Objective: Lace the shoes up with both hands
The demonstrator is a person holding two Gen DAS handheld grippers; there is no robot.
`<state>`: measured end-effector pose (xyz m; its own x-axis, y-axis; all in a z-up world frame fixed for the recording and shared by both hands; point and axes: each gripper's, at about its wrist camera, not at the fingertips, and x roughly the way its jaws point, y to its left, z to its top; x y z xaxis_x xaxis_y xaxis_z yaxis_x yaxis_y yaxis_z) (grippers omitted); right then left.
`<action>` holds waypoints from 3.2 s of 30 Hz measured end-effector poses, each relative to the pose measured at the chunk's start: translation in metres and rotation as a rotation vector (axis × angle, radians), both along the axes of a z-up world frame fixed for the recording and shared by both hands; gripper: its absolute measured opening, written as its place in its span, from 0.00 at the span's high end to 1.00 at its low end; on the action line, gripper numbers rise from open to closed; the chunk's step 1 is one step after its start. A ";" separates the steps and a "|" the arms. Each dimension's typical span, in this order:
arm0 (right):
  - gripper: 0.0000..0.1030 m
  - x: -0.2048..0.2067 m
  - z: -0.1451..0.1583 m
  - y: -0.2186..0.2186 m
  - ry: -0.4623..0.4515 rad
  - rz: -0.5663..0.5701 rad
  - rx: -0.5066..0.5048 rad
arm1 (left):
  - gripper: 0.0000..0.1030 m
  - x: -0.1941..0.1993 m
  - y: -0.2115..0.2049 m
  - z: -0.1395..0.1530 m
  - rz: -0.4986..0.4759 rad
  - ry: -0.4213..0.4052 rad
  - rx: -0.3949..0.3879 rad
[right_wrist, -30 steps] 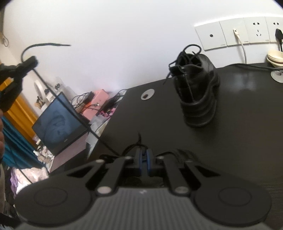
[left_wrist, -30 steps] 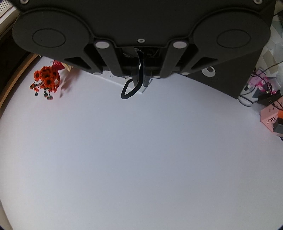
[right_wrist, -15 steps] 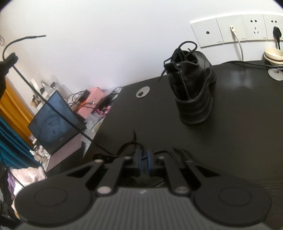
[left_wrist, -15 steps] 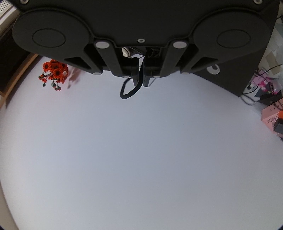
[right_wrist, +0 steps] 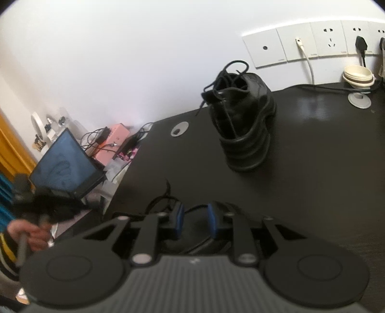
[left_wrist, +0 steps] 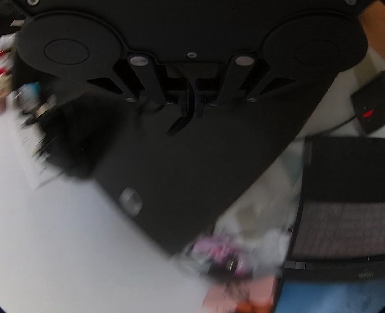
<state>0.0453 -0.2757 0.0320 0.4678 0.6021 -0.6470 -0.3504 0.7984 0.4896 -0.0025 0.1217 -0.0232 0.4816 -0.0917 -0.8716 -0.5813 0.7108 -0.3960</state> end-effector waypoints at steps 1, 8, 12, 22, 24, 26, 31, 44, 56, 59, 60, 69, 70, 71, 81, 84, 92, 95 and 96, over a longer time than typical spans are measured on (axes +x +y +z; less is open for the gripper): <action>0.78 0.000 0.000 0.000 0.001 -0.002 -0.001 | 0.81 0.004 -0.002 -0.004 -0.022 0.048 0.023; 0.78 0.001 0.001 0.001 -0.002 -0.003 -0.008 | 0.42 0.033 -0.038 0.033 -0.237 0.017 0.248; 0.78 0.001 -0.001 -0.003 0.003 -0.017 -0.012 | 0.44 0.053 -0.075 0.039 -0.446 -0.070 0.364; 0.78 -0.009 -0.001 -0.022 0.018 -0.080 -0.021 | 0.69 0.089 -0.131 -0.022 -0.714 0.046 0.409; 0.78 -0.011 -0.003 -0.027 0.027 -0.098 -0.023 | 0.76 0.091 -0.130 -0.026 -0.717 0.061 0.406; 0.78 -0.012 -0.005 -0.032 0.035 -0.114 -0.021 | 0.94 0.091 -0.131 -0.026 -0.724 0.061 0.401; 0.78 -0.012 -0.006 -0.033 0.044 -0.129 -0.013 | 0.96 0.090 -0.134 -0.019 -0.724 0.014 0.398; 0.75 -0.006 0.004 -0.013 0.026 -0.082 0.043 | 0.96 0.066 -0.129 0.031 -0.672 -0.136 0.441; 0.65 0.013 0.017 -0.021 0.158 -0.123 0.431 | 0.96 0.007 -0.165 0.103 -0.789 -0.441 0.336; 0.61 0.021 0.021 -0.018 0.171 -0.119 0.492 | 0.96 -0.011 -0.186 0.108 -0.864 -0.480 0.367; 0.61 0.023 0.021 -0.016 0.174 -0.118 0.494 | 0.96 -0.015 -0.193 0.107 -0.886 -0.483 0.370; 0.62 0.037 0.012 0.000 0.259 -0.050 0.471 | 0.96 -0.032 -0.210 0.101 -0.957 -0.472 0.372; 0.62 0.037 0.011 0.000 0.268 -0.043 0.467 | 0.96 -0.034 -0.209 0.101 -0.962 -0.478 0.370; 0.63 0.037 0.010 0.001 0.278 -0.040 0.463 | 0.96 -0.035 -0.208 0.101 -0.966 -0.482 0.365; 0.96 0.031 0.009 -0.013 0.281 -0.068 0.553 | 0.56 -0.027 -0.200 0.102 -0.892 -0.473 0.353; 0.96 0.028 0.012 -0.012 0.279 -0.062 0.575 | 0.54 -0.020 -0.209 0.106 -0.890 -0.496 0.344; 0.92 0.020 0.023 -0.012 0.236 -0.060 0.563 | 0.97 -0.008 -0.202 0.110 -0.824 -0.490 0.300; 0.40 0.017 0.028 -0.009 0.204 -0.076 0.414 | 0.97 -0.006 -0.175 0.121 -0.722 -0.500 0.338; 0.32 0.016 0.028 -0.006 0.202 -0.066 0.366 | 0.97 -0.006 -0.166 0.124 -0.690 -0.502 0.350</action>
